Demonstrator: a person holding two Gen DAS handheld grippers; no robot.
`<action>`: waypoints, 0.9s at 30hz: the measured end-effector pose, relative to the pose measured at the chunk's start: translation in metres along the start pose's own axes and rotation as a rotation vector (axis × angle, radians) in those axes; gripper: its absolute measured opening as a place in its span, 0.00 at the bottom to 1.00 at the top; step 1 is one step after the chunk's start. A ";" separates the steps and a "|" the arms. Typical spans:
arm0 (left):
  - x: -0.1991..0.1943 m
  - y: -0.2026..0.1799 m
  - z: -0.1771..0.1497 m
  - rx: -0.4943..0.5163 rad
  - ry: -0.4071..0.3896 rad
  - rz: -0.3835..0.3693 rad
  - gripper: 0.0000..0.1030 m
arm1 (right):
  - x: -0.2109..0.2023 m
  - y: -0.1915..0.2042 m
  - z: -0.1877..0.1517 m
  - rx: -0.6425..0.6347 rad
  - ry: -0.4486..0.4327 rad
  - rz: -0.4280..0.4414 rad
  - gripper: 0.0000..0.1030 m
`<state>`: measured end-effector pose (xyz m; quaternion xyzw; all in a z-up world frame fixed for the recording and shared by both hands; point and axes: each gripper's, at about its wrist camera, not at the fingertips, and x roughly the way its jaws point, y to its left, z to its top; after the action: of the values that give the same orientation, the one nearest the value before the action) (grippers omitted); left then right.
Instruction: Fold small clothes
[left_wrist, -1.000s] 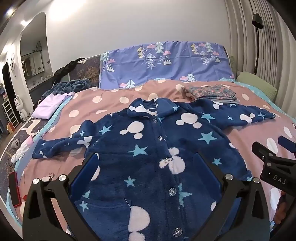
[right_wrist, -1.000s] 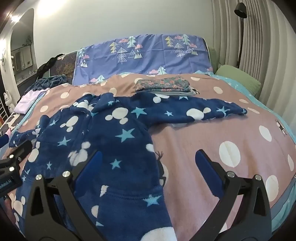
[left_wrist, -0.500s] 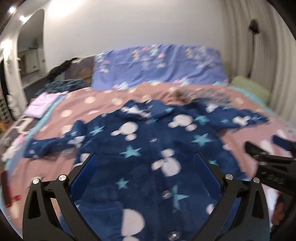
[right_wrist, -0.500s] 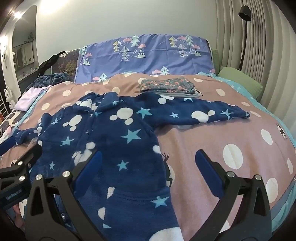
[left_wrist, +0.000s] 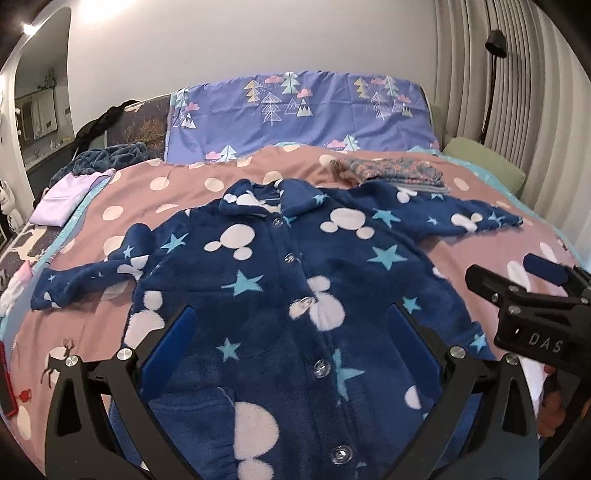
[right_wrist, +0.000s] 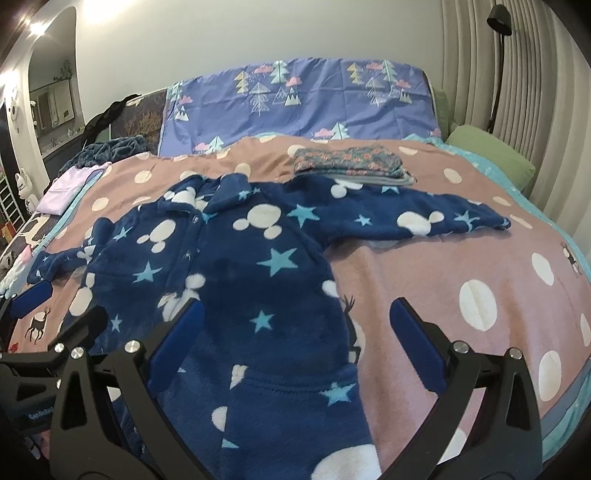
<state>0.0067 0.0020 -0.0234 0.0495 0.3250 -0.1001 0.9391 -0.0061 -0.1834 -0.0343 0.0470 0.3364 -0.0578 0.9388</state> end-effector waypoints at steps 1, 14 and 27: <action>0.001 0.000 -0.001 0.009 0.005 0.011 0.99 | 0.001 0.000 0.000 0.004 0.007 0.000 0.98; 0.019 0.013 -0.013 -0.028 0.080 0.007 0.99 | 0.023 0.009 -0.009 -0.015 0.072 -0.034 0.98; 0.022 0.029 -0.018 -0.054 0.077 0.016 0.99 | 0.036 0.023 -0.016 -0.055 0.116 -0.052 0.98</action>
<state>0.0187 0.0294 -0.0505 0.0305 0.3631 -0.0819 0.9276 0.0147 -0.1609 -0.0683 0.0158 0.3926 -0.0703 0.9169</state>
